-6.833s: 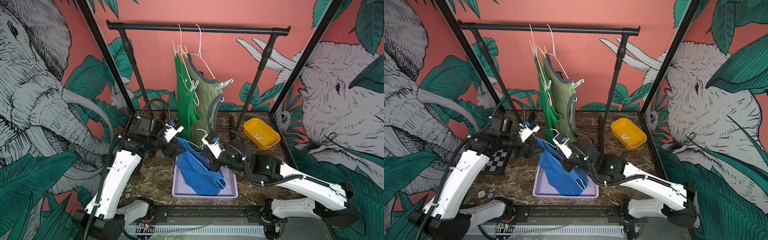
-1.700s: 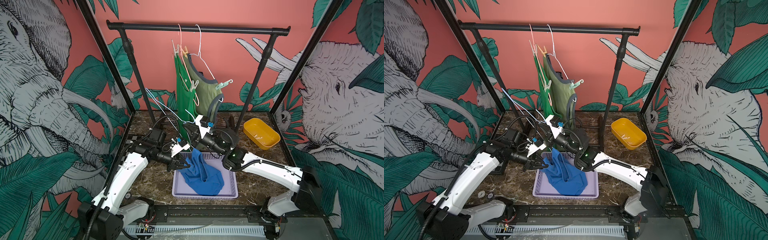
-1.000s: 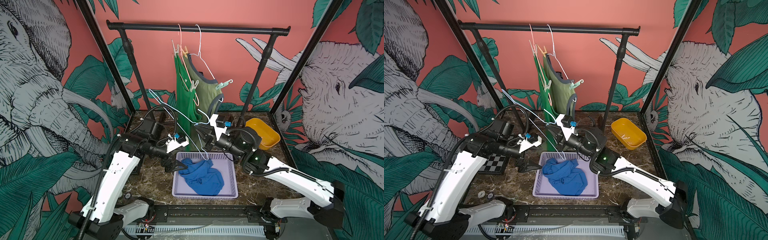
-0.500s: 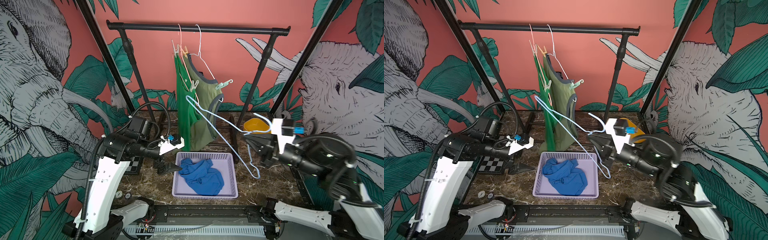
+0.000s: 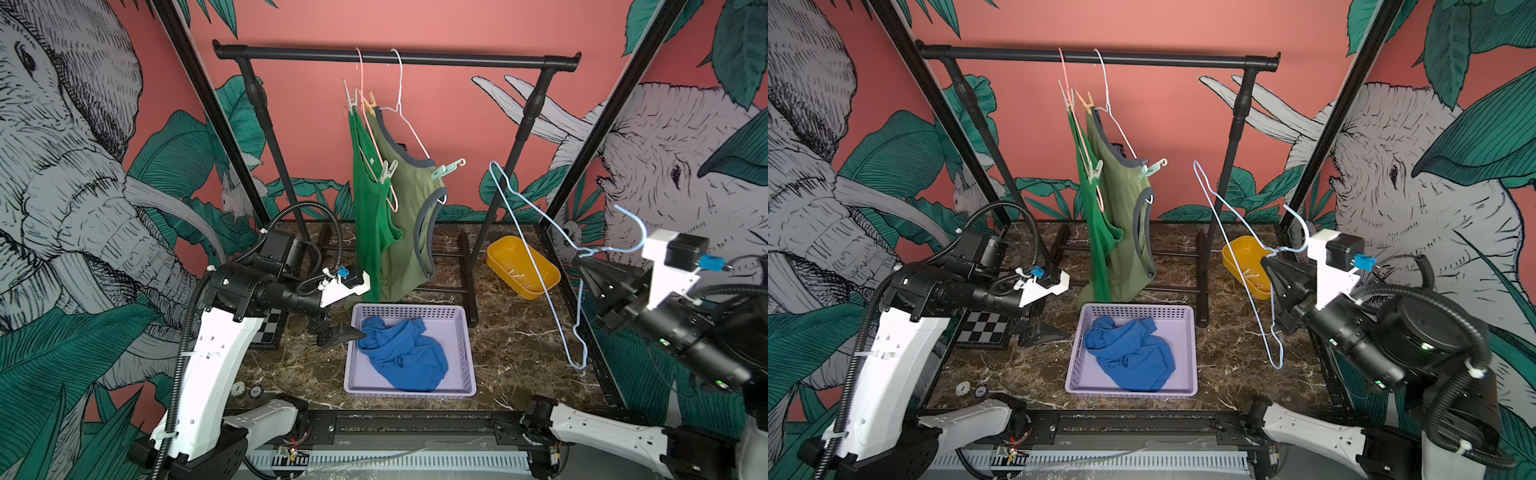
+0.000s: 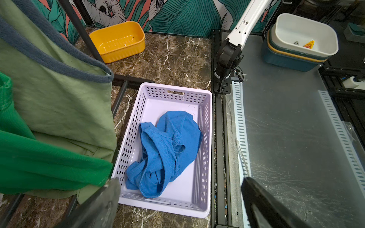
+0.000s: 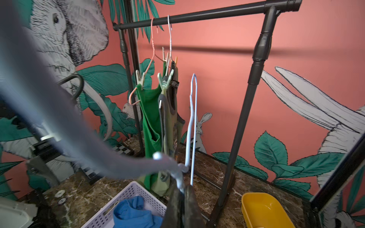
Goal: Remove the clothespins securing tank tops to the hanger
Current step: Place the hanger on the clothesline.
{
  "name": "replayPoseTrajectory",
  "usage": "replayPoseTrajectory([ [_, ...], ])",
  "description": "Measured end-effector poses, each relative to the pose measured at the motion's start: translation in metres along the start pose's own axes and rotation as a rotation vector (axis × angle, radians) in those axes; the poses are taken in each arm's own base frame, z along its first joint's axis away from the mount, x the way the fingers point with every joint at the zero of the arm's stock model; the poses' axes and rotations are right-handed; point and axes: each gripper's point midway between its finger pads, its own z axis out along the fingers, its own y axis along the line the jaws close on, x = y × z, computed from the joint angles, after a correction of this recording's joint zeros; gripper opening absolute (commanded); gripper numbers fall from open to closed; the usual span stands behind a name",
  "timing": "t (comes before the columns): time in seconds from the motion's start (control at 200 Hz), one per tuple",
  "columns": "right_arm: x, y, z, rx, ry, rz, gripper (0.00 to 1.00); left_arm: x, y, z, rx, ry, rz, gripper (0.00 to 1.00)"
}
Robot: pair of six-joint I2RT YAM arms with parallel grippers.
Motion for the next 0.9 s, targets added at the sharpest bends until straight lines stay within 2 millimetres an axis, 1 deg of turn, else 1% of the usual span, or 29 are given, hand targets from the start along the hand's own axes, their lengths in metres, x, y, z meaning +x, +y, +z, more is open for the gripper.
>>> replayPoseTrajectory([
  [0.05, -0.006, 0.002, 0.018, 0.038, 0.016, -0.023, 0.0, -0.001, 0.001, 0.001, 0.006, -0.004, -0.002, 0.97],
  [0.13, -0.016, 0.011, 0.053, 0.079, 0.049, -0.068, 0.0, -0.003, 0.002, 0.002, 0.012, -0.016, -0.001, 0.97],
  [0.19, -0.027, 0.014, 0.074, 0.111, 0.051, -0.086, 0.0, -0.004, 0.002, 0.003, 0.015, -0.025, 0.0, 0.97],
  [0.26, -0.035, 0.02, 0.102, 0.137, 0.064, -0.101, 0.0, -0.002, 0.002, 0.005, 0.018, -0.03, -0.003, 0.97],
  [0.32, -0.039, 0.019, 0.122, 0.163, 0.07, -0.102, 0.0, 0.001, 0.003, 0.008, 0.025, -0.032, -0.01, 0.97],
  [0.365, -0.043, 0.016, 0.133, 0.179, 0.073, -0.095, 0.0, 0.004, 0.002, 0.011, 0.03, -0.031, -0.015, 0.97],
  [0.465, -0.056, 0.003, 0.148, 0.21, 0.047, -0.056, 0.0, 0.008, 0.002, 0.014, 0.036, -0.031, -0.022, 0.97],
  [0.67, -0.077, -0.018, 0.157, 0.216, -0.024, 0.008, 0.0, 0.009, 0.0, 0.015, 0.036, -0.04, -0.014, 0.97],
  [0.75, -0.083, -0.025, 0.165, 0.209, -0.056, 0.035, 0.0, 0.009, 0.001, 0.016, 0.037, -0.045, -0.01, 0.97],
  [0.815, -0.085, -0.033, 0.175, 0.21, -0.072, 0.053, 0.0, 0.009, 0.001, 0.017, 0.041, -0.05, -0.01, 0.97],
  [0.9, -0.08, -0.043, 0.192, 0.208, -0.071, 0.077, 0.0, 0.01, 0.001, 0.018, 0.047, -0.052, -0.014, 0.97],
])
